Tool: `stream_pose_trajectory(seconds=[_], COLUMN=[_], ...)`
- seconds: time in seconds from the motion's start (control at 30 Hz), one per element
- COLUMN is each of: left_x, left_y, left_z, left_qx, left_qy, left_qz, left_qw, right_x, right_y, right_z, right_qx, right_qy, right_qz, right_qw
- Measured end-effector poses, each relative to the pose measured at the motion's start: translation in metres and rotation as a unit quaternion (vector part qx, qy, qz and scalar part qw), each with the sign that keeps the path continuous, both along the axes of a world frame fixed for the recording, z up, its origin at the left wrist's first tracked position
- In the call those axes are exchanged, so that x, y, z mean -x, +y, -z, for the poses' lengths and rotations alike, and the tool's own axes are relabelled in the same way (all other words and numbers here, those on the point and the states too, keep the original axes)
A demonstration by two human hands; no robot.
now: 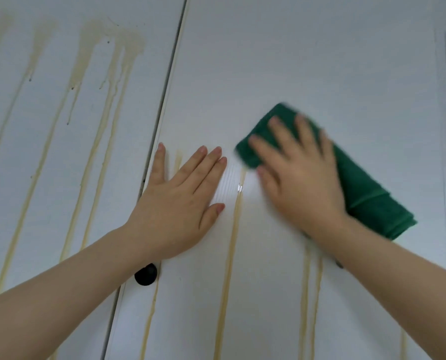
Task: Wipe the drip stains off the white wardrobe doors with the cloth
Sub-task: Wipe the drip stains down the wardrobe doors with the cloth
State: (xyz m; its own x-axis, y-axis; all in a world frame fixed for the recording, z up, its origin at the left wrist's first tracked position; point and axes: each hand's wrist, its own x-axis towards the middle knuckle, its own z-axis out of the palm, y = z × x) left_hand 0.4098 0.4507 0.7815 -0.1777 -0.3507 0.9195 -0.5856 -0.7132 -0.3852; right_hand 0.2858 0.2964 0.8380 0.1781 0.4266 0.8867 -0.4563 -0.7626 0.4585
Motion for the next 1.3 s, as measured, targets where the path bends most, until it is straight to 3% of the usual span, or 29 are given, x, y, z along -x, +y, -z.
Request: stream_pose_trajectory(seconds=[0.07, 0.13, 0.3, 0.37, 0.43, 0.53, 0.57, 0.67, 0.73, 0.87, 0.93, 1.0, 1.13, 1.2, 1.3], left_x=[-0.001, -0.002, -0.007, -0.012, -0.018, -0.029, -0.032, -0.038, -0.039, -0.043, -0.044, -0.044, -0.045, -0.045, -0.044], left_y=[0.002, 0.007, 0.029, 0.035, 0.041, 0.05, 0.052, 0.058, 0.059, 0.063, 0.069, 0.074, 0.077, 0.076, 0.078], left_z=[-0.001, -0.003, -0.001, 0.002, 0.007, 0.013, 0.015, 0.017, 0.017, 0.018, 0.018, 0.016, 0.016, 0.018, 0.019], left_qx=[-0.002, 0.0, 0.056, 0.072, 0.089, 0.083, 0.075, 0.064, 0.06, 0.047, 0.038, 0.035, 0.049, 0.06, 0.061], left_qy=[0.0, -0.001, 0.024, 0.042, 0.075, 0.11, 0.114, 0.104, 0.094, 0.081, 0.072, 0.064, 0.042, 0.043, 0.046], left_qz=[0.006, 0.012, 0.021, 0.008, -0.01, -0.041, -0.05, -0.071, -0.072, -0.071, -0.068, -0.059, -0.04, -0.032, -0.013], left_qw=[1.0, 1.0, 0.998, 0.996, 0.993, 0.99, 0.989, 0.99, 0.991, 0.993, 0.994, 0.996, 0.997, 0.997, 0.997], right_x=[0.002, 0.011, -0.001, -0.01, -0.008, 0.003, 0.004, -0.007, -0.025, -0.046, -0.04, -0.04, -0.054, -0.06, -0.049], right_y=[-0.001, -0.007, 0.002, 0.008, 0.005, -0.002, -0.005, 0.008, 0.03, 0.052, 0.049, 0.045, 0.064, 0.069, 0.063], right_z=[0.018, 0.001, -0.026, -0.003, 0.012, -0.008, -0.02, -0.045, -0.027, 0.042, 0.031, 0.001, -0.019, 0.008, 0.036], right_qx=[0.114, 0.166, -0.02, 0.047, 0.148, 0.212, 0.189, -0.008, -0.048, 0.147, 0.188, 0.165, 0.013, 0.069, 0.183], right_qy=[0.106, 0.143, -0.004, 0.025, 0.116, 0.17, 0.146, 0.024, -0.02, 0.138, 0.179, 0.135, 0.033, 0.063, 0.202], right_qz=[0.007, 0.026, 0.002, -0.002, -0.004, 0.041, 0.052, 0.019, -0.01, -0.039, -0.015, 0.01, -0.004, -0.017, -0.037], right_qw=[0.988, 0.975, 1.0, 0.999, 0.982, 0.961, 0.97, 0.999, 0.999, 0.979, 0.965, 0.977, 0.999, 0.995, 0.962])
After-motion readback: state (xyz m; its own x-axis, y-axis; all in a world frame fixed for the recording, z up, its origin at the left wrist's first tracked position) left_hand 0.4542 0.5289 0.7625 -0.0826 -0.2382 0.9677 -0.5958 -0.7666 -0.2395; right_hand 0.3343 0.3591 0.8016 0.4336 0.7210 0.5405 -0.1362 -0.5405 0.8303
